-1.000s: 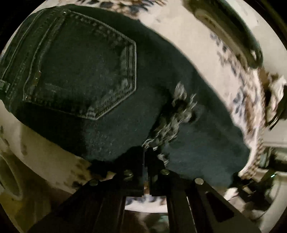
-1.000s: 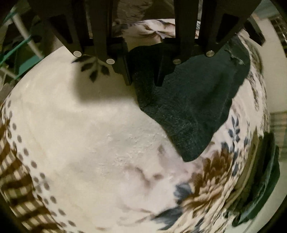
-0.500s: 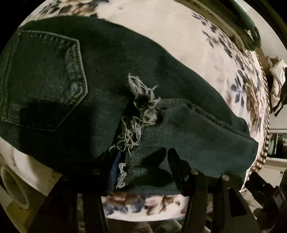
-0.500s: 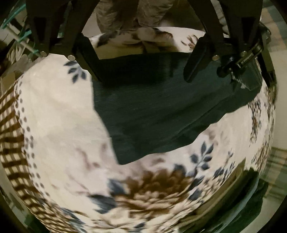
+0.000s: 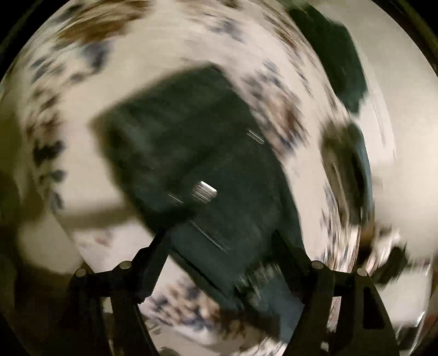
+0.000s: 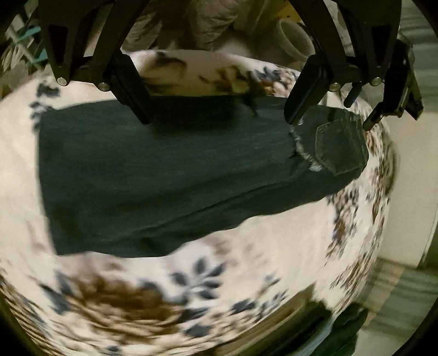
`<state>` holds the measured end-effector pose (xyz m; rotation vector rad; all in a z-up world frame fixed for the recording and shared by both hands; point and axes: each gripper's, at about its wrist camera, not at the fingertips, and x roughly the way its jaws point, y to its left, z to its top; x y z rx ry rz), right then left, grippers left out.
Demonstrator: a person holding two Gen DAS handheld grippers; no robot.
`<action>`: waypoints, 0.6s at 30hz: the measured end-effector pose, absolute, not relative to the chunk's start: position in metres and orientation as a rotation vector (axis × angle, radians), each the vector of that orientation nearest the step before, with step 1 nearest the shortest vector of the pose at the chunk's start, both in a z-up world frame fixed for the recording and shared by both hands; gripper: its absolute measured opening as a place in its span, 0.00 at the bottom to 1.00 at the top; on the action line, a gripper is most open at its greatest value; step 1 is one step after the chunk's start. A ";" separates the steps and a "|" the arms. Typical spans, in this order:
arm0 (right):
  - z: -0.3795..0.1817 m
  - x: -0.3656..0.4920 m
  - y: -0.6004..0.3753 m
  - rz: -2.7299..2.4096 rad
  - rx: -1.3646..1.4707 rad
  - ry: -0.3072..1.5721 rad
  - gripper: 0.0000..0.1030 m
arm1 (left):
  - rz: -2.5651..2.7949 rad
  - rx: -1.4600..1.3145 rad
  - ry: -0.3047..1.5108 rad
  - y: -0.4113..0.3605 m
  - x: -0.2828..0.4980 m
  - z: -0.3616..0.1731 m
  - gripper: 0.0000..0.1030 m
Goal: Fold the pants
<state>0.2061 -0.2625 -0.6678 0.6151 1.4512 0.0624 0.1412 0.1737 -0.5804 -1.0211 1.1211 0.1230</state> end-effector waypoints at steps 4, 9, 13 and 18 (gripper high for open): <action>-0.675 0.228 -0.230 0.110 0.625 1.441 0.94 | 0.207 -1.108 1.076 0.199 0.137 -0.618 0.72; -0.679 0.254 -0.196 0.161 0.564 1.446 0.94 | 0.250 -1.203 0.996 0.221 0.143 -0.637 0.72; -0.677 0.260 -0.186 0.192 0.517 1.445 0.94 | 0.259 -1.199 0.973 0.223 0.159 -0.633 0.72; -0.680 0.256 -0.183 0.227 0.513 1.455 0.94 | 0.264 -1.218 0.901 0.230 0.167 -0.638 0.62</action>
